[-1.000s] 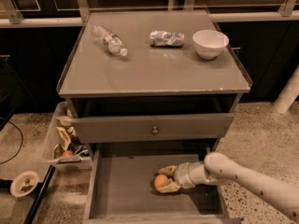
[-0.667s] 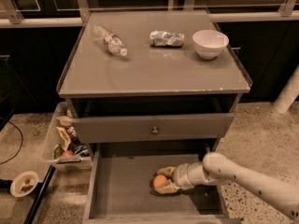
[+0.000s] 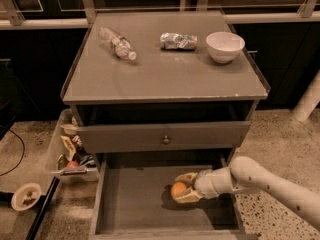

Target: Pick orange from middle drawer and place on counter

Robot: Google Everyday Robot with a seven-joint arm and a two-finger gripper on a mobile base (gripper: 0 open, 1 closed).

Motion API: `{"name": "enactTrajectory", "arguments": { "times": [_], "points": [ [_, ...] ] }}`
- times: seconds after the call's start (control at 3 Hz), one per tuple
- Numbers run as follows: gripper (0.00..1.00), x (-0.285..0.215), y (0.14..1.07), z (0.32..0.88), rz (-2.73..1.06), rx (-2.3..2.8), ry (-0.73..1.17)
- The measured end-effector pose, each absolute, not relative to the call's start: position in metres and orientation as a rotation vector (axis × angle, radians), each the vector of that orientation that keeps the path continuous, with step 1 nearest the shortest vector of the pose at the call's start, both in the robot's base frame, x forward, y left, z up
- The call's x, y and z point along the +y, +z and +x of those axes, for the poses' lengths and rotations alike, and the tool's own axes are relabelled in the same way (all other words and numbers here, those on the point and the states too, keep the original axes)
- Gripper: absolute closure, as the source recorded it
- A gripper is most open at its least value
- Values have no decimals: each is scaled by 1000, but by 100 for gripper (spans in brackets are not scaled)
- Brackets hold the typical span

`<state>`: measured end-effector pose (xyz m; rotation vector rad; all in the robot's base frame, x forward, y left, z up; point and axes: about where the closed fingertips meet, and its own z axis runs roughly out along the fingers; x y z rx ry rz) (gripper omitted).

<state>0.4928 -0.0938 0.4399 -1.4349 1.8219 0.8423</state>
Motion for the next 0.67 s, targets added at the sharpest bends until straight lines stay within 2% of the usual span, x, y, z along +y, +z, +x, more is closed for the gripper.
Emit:
{"name": "enactTrajectory", "arguments": {
  "times": [0.67],
  "points": [
    [100,-146,572,522,-1471,1737,604]
  ]
}}
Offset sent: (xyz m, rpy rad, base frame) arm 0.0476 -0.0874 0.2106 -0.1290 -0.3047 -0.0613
